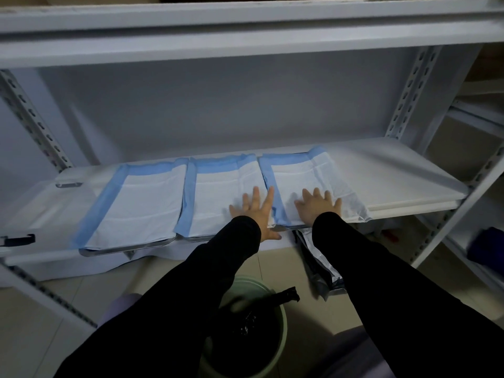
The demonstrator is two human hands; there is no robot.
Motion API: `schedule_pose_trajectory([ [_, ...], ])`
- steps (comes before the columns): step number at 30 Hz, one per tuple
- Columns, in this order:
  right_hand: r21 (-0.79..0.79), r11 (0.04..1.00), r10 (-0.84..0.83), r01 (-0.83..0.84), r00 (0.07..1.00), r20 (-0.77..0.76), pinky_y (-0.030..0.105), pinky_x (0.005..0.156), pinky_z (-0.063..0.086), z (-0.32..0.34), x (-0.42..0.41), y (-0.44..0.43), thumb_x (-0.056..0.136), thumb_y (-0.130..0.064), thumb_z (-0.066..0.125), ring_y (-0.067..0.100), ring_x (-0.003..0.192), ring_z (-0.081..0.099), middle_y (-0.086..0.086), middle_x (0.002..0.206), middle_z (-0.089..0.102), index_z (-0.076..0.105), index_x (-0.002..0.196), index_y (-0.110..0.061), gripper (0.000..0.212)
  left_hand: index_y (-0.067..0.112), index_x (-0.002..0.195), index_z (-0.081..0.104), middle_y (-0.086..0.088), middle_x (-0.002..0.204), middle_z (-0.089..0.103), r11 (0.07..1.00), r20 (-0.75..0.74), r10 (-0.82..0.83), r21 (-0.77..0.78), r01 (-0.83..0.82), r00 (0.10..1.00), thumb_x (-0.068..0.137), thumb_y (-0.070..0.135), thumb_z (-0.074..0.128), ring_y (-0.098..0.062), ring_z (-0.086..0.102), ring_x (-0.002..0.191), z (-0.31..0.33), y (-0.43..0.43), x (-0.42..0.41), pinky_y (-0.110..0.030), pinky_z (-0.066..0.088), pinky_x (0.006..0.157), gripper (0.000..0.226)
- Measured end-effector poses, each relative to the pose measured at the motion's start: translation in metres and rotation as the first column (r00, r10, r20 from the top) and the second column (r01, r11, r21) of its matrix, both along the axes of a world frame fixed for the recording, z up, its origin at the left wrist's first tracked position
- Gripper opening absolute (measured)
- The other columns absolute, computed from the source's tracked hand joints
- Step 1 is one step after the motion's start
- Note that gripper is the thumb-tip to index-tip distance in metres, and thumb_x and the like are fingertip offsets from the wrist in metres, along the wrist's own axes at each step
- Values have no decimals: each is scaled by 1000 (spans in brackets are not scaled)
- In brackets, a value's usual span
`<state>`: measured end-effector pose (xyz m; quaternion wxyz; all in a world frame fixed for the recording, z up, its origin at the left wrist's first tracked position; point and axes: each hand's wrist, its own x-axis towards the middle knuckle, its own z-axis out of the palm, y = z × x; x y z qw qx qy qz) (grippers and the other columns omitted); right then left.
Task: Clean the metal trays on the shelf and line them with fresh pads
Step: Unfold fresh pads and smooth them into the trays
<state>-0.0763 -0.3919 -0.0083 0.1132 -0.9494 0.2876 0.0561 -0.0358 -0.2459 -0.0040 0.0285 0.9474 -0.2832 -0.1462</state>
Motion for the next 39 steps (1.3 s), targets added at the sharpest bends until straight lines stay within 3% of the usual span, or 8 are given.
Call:
schedule_pose_trajectory([
  [3, 112, 984, 128, -135, 989, 68, 48, 119, 4, 11, 7, 15, 101, -42, 24, 28, 149, 1, 1, 161, 1, 11, 152, -27, 54, 31, 145, -26, -4, 154, -30, 985, 14, 147, 87, -147, 989, 71, 68, 63, -37, -20, 143, 0, 14, 5, -66, 0, 110, 122],
  [6, 225, 918, 310, -326, 945, 105, 46, 119, 4, 21, 11, 35, 101, -42, 28, 27, 149, -3, 1, 161, -5, 8, 152, -28, 57, 37, 146, -21, -5, 155, -28, 968, -33, 192, 172, -184, 981, 67, 72, 63, -41, -18, 143, 1, 31, 9, -69, 0, 108, 120],
  [10, 235, 872, 447, -430, 894, -22, 45, 120, 1, 17, 18, 55, 102, -43, 25, 25, 149, -8, 0, 161, -8, 5, 152, -27, 57, 44, 145, -14, -3, 157, -24, 951, -46, 160, 273, -142, 986, 69, 70, 63, -39, -15, 144, 1, 47, 9, -70, 2, 108, 111],
  [21, 136, 897, 442, -421, 871, -215, 44, 119, 4, 2, 27, 68, 103, -39, 22, 24, 148, -9, -1, 160, -12, 5, 153, -19, 56, 50, 145, -7, 5, 159, -15, 960, -85, 188, 227, -165, 978, 78, 78, 39, -35, -10, 146, 2, 72, 12, -69, 4, 109, 86],
  [39, 74, 916, 400, -394, 881, -253, 47, 118, 8, -2, 27, 76, 103, -38, 22, 25, 148, -11, -4, 160, -13, 3, 152, -20, 56, 47, 146, -4, 6, 159, -10, 954, -43, 196, 239, -181, 980, 81, 78, 28, -33, -8, 146, 2, 84, 9, -66, 3, 111, 79],
])
